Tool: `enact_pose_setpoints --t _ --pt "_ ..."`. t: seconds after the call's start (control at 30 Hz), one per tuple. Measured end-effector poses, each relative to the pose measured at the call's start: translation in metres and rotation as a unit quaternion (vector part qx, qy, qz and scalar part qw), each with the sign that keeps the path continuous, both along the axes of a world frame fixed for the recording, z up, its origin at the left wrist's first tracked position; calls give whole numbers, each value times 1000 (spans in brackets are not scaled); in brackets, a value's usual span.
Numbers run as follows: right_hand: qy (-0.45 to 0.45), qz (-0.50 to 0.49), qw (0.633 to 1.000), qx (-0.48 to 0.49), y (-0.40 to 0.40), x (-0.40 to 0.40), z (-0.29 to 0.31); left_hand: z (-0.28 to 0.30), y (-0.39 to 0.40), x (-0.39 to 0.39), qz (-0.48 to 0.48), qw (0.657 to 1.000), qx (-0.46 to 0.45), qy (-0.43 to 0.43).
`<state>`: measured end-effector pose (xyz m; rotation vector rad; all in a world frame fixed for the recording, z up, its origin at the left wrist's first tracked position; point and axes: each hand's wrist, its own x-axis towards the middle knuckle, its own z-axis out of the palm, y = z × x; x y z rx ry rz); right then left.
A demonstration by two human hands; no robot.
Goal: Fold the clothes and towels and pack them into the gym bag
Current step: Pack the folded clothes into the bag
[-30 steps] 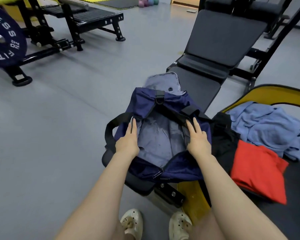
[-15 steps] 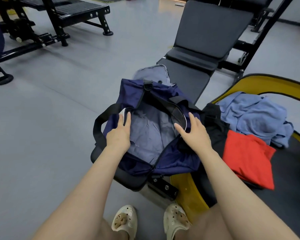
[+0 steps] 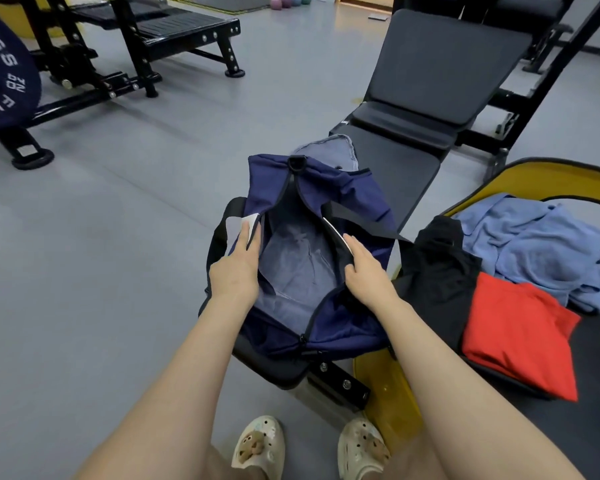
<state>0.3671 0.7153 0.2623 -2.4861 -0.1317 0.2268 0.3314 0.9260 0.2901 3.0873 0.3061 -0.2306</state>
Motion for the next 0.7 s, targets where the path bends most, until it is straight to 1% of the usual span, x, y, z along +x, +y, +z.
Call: enact_pose_setpoints --t 0.1,0.17,0.3,0.4,0.47,0.57,0.63,0.7 --pt "-10 -7 999 30 11 2 0 0 9 1 12 1000 11 -10" --pt "-13 -23 999 34 14 4 1 -2 11 0 7 1000 12 -8" --pt "-22 -86 996 -20 3 9 0 -6 8 -3 -25 1000 4 -4" --pt "-18 -135 988 -72 -16 9 1 -8 6 -3 -27 1000 3 8" --pt "-15 -151 985 -86 -25 6 1 -8 4 -3 -23 1000 8 13" --pt "3 -148 984 -103 -32 4 -2 -8 -2 -5 -27 999 23 19" --pt "16 -129 984 -125 -34 2 -1 -7 -5 -6 -30 999 29 26" --pt "7 -102 986 -131 -37 0 2 -7 -8 -7 -37 998 36 24"
